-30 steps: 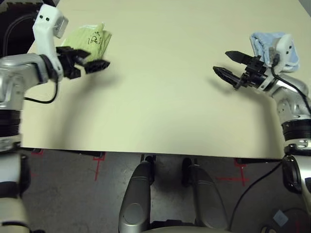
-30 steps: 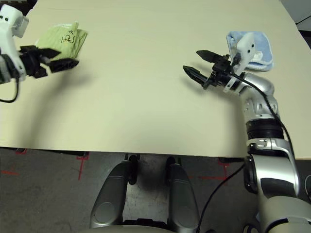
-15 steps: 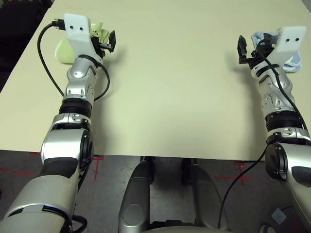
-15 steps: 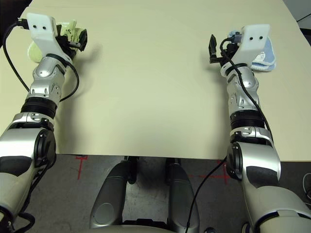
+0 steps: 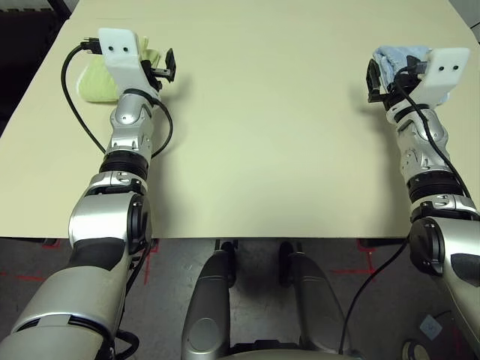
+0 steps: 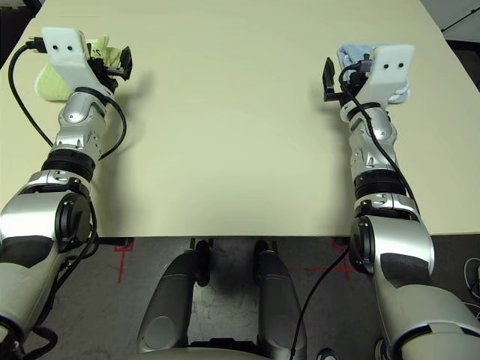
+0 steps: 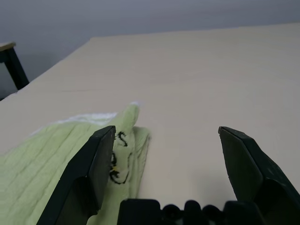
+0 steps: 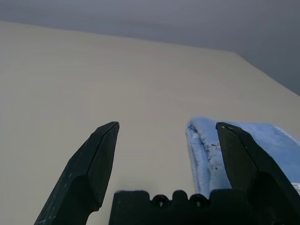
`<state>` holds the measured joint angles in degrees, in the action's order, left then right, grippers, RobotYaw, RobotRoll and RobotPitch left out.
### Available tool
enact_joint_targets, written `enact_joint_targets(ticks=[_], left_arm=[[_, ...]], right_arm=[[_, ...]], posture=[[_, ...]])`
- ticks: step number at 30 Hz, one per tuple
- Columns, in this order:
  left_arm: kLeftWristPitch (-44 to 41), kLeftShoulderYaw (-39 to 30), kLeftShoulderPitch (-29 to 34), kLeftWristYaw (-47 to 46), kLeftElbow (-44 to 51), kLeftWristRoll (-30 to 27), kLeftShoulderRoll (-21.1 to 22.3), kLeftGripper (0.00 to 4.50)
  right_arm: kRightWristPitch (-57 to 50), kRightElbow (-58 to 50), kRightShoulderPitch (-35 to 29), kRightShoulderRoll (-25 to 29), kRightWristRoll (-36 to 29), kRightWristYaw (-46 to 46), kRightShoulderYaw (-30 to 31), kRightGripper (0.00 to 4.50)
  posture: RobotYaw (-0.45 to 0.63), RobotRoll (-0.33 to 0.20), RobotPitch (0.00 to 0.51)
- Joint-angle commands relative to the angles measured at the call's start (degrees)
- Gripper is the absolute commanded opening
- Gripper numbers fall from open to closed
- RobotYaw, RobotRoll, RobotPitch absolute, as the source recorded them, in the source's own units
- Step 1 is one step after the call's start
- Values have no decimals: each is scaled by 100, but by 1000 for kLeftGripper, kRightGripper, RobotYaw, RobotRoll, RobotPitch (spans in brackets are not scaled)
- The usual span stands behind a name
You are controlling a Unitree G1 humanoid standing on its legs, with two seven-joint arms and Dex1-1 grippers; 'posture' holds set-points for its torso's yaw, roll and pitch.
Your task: Fold the towel and set it aside.
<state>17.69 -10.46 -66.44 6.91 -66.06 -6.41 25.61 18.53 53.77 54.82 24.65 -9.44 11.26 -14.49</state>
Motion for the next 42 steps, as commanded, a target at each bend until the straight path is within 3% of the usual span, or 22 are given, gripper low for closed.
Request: enact_joint_targets(ticks=[1, 9, 19, 27, 35, 42], left_arm=[[-121, -11, 110, -185, 8, 154, 136, 4447], [-120, -198, 331, 588, 161, -138, 138, 4447], [-260, -431, 346, 617, 90, -186, 248, 4447], [-265, -564, 425, 409, 117, -217, 244, 4447], [-354, -455, 352, 964, -10, -140, 314, 4447], [-229, -509, 398, 1084, 49, -189, 298, 4447]], right_arm=[[-86, 148, -42, 28, -17, -240, -139, 4500], [30, -3, -101, 16, -18, 230, -1, 4500], [-395, 3, -57, -43, -216, 153, -149, 4500], [-297, -172, -136, -32, 17, -33, 4, 4500], [-234, -220, -61, -108, -75, 546, 77, 4500], [-302, -85, -28, -75, -164, 443, -116, 4500]], posture=[[25, 0, 285], [35, 0, 289], [26, 0, 273], [7, 0, 266], [-2, 0, 265], [8, 0, 258]])
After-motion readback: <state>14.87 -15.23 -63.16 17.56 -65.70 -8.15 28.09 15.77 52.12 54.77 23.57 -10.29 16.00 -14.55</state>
